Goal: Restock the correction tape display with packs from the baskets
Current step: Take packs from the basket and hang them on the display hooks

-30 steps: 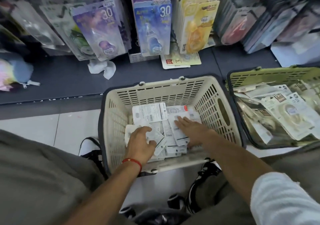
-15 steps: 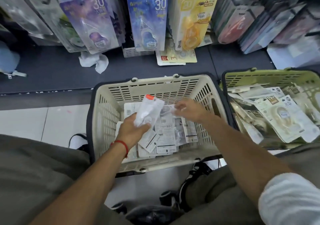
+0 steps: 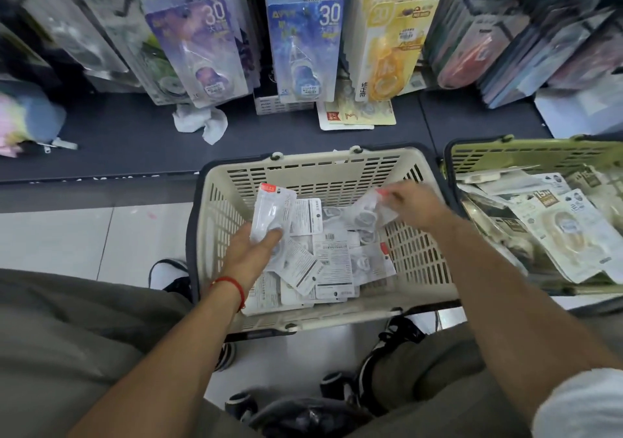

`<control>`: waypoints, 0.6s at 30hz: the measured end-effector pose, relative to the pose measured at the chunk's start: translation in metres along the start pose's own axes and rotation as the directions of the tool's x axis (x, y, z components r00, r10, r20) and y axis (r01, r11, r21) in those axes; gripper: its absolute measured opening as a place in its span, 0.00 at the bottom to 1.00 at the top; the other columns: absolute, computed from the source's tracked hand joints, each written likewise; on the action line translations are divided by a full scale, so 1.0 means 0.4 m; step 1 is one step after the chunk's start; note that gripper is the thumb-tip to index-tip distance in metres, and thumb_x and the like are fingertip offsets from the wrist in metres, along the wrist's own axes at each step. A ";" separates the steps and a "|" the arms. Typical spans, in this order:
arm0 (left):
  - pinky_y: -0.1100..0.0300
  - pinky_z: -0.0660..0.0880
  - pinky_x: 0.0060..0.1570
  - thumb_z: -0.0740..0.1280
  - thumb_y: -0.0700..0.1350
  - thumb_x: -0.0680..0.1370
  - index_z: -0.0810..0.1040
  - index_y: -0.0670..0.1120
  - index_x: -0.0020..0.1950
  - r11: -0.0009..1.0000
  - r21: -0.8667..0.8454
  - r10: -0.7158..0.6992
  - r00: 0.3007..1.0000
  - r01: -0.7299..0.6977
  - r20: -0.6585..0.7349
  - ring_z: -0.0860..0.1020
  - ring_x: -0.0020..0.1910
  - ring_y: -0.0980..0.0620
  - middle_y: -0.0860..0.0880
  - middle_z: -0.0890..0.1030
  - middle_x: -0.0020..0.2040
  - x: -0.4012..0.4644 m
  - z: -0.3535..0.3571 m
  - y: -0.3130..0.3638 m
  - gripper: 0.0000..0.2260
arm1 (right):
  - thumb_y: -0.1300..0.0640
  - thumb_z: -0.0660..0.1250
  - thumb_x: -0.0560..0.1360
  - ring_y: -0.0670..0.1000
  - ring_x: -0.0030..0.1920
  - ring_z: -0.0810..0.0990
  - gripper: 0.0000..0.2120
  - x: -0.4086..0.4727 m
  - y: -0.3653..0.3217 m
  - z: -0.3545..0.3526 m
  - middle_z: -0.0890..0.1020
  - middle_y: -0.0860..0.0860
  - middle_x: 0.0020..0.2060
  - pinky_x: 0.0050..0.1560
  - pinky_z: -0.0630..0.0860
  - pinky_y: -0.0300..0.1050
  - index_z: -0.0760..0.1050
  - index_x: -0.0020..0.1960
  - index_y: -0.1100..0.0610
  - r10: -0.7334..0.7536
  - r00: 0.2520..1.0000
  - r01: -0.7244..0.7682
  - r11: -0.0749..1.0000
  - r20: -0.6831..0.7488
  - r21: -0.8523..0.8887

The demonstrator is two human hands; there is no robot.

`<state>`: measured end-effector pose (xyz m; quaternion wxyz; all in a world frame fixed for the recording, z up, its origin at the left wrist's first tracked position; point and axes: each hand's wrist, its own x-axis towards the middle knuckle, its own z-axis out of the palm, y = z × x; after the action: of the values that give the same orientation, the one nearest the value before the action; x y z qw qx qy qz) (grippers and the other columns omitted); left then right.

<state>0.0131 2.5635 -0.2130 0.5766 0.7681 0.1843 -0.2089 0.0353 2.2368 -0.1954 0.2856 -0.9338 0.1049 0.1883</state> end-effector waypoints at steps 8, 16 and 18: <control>0.43 0.82 0.60 0.83 0.57 0.67 0.77 0.55 0.68 0.998 -0.054 0.033 0.931 -0.014 0.363 0.85 0.59 0.47 0.51 0.87 0.59 -0.029 0.019 0.019 0.32 | 0.54 0.73 0.80 0.50 0.39 0.82 0.11 -0.031 -0.226 0.044 0.87 0.57 0.45 0.36 0.82 0.45 0.85 0.56 0.61 -0.233 0.954 0.129 0.887 0.188 0.444; 0.51 0.78 0.60 0.81 0.42 0.73 0.76 0.52 0.68 0.997 0.006 0.082 0.997 -0.082 -0.014 0.82 0.52 0.58 0.56 0.84 0.54 -0.010 -0.104 0.002 0.26 | 0.55 0.80 0.74 0.53 0.79 0.63 0.46 0.003 -0.152 0.320 0.59 0.50 0.84 0.71 0.71 0.54 0.58 0.83 0.44 -0.368 0.802 0.563 0.729 0.471 -0.389; 0.48 0.79 0.61 0.81 0.44 0.73 0.76 0.53 0.69 0.994 -0.027 0.106 0.994 -0.107 -0.025 0.83 0.57 0.53 0.53 0.85 0.58 -0.015 -0.118 0.004 0.27 | 0.56 0.80 0.72 0.55 0.85 0.49 0.55 0.002 -0.154 0.388 0.44 0.48 0.86 0.77 0.66 0.58 0.47 0.86 0.45 -0.397 0.721 0.681 0.558 0.568 -0.474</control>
<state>0.0138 2.6082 -0.1968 0.5953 0.7711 0.1529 -0.1662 0.0095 2.3759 -0.2840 -0.0013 -0.8967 -0.3269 0.2983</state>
